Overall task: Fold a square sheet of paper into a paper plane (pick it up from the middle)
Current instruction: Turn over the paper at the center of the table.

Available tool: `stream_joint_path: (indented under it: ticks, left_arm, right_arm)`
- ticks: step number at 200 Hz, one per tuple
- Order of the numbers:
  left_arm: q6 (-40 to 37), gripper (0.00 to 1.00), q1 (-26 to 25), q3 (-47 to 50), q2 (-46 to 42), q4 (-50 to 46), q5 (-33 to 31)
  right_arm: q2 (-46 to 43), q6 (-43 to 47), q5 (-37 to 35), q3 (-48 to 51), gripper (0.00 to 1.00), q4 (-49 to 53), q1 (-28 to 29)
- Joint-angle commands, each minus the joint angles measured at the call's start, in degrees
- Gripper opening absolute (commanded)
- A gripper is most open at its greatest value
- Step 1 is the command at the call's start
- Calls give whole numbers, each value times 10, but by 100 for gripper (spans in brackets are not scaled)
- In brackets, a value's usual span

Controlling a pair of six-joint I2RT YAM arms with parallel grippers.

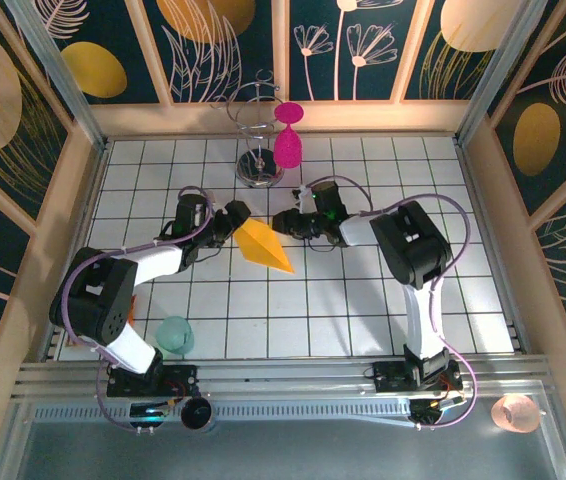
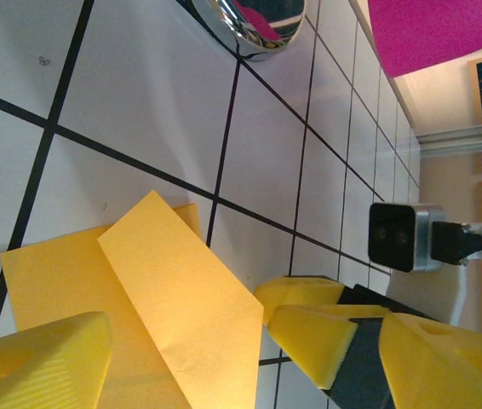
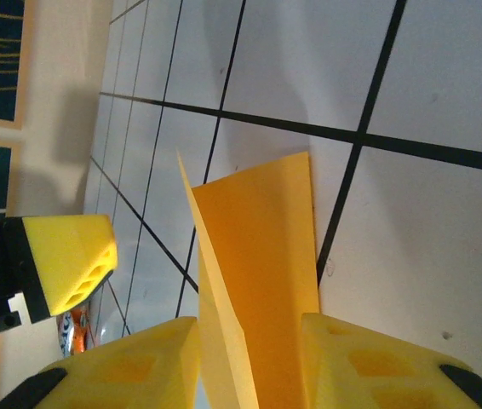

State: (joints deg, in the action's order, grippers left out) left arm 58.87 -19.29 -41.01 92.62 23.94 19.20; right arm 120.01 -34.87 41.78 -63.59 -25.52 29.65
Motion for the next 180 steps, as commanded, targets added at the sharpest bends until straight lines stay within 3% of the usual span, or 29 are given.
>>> stream_joint_path:
  ticks: [1, 30, 80, 125, 180]
  left_arm:
    - [3, 85, 2, 7, -18, 26, -3]
    - [-3, 88, 2, 11, -32, 22, -20]
    - [-7, 88, 2, 12, -70, -6, -3]
    - [-15, 88, 1, 7, -114, 14, 67]
    - [-11, 87, -30, 8, -123, 76, 105]
  right_arm:
    - [15, 23, 43, -18, 32, -12, -3]
    - [31, 44, 67, -38, 24, 1, -3]
    - [6, 31, 67, -42, 0, -38, -8]
    - [-78, -108, 69, 51, 0, -233, -28]
    - [-153, -237, 31, 117, 0, -302, -32]
